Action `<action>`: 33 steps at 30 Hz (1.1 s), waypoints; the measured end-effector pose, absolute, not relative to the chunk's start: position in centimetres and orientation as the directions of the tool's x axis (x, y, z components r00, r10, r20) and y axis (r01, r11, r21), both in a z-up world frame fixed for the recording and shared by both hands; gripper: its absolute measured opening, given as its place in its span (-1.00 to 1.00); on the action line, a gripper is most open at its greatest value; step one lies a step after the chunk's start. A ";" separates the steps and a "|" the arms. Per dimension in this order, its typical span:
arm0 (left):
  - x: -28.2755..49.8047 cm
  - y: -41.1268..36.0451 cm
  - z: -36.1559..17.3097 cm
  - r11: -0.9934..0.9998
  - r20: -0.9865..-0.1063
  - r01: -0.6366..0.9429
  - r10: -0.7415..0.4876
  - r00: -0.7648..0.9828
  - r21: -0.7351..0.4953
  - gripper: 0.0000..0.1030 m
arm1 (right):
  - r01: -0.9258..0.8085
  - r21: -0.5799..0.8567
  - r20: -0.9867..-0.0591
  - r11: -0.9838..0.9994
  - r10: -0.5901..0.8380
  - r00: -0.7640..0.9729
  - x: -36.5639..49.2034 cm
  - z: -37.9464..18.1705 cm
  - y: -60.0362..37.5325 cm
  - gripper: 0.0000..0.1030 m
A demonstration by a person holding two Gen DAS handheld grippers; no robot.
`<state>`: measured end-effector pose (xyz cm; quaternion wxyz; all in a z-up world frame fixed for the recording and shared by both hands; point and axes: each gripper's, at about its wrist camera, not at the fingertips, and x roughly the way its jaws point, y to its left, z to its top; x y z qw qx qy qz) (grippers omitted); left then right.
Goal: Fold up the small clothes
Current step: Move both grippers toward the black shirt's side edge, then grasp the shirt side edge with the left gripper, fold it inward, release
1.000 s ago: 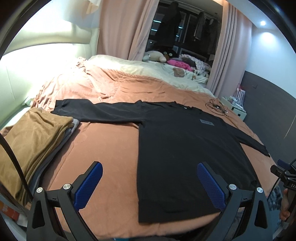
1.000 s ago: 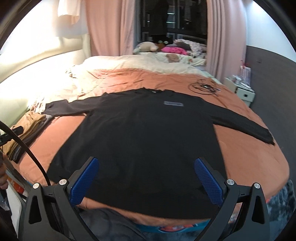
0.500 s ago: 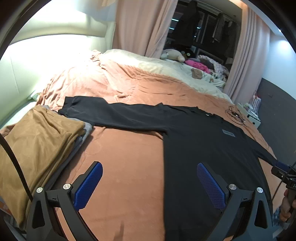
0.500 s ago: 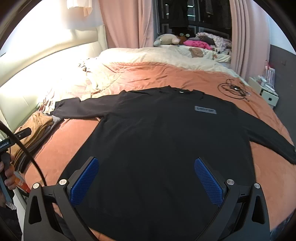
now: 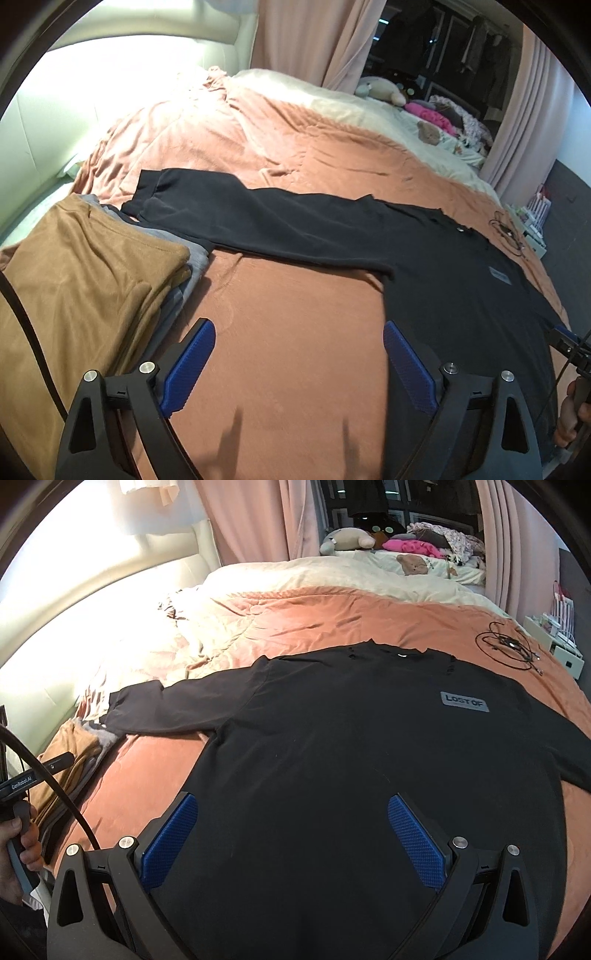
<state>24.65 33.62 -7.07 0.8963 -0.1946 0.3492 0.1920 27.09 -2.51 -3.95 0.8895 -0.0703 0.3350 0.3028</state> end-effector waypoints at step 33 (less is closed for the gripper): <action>38.3 44.5 -17.2 0.590 -0.854 -0.741 0.159 0.496 -0.321 0.26 | -0.463 0.390 -0.703 0.796 0.582 0.410 40.2 -9.2 8.4 -0.62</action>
